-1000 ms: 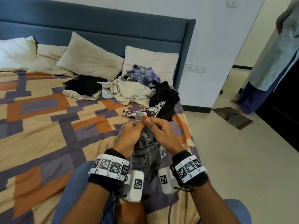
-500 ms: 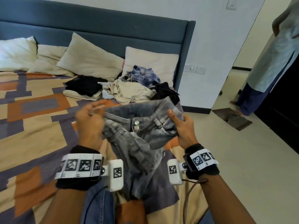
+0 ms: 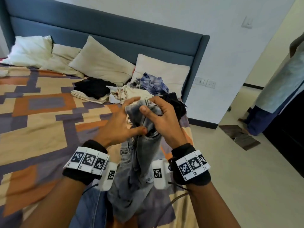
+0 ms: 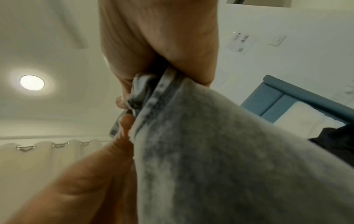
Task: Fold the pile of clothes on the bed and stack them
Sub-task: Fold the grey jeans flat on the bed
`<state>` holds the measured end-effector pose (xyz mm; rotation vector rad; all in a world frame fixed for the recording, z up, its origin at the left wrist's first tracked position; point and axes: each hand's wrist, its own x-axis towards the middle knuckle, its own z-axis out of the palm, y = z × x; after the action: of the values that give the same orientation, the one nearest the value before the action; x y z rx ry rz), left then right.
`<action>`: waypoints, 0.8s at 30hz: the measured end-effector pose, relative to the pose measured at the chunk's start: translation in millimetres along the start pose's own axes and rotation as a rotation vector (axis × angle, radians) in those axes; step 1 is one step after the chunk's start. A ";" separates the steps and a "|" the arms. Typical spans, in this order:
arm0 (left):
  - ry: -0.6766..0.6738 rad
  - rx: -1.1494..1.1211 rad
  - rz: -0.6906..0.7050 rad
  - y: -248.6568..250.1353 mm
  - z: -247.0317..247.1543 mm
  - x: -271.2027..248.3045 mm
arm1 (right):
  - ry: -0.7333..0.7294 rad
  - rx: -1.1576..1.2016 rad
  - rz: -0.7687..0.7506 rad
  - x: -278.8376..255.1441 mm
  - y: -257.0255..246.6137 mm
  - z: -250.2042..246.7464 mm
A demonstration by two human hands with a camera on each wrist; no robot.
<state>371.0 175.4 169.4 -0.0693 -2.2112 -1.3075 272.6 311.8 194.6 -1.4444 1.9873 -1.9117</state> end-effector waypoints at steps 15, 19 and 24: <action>0.710 0.279 0.333 40.3 -32.7 21.8 | -0.512 -0.402 0.474 -35.3 56.5 -30.6; 0.757 0.244 0.339 42.3 -63.0 37.8 | -0.456 -0.531 0.466 -45.0 94.4 -24.3; 0.796 0.289 0.231 20.4 -91.3 45.6 | 0.036 -0.664 0.366 -29.9 119.9 -49.5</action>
<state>379.4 100.5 241.2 0.2554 -1.6110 -0.6978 191.6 346.1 94.8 -1.0013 2.8188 -1.1882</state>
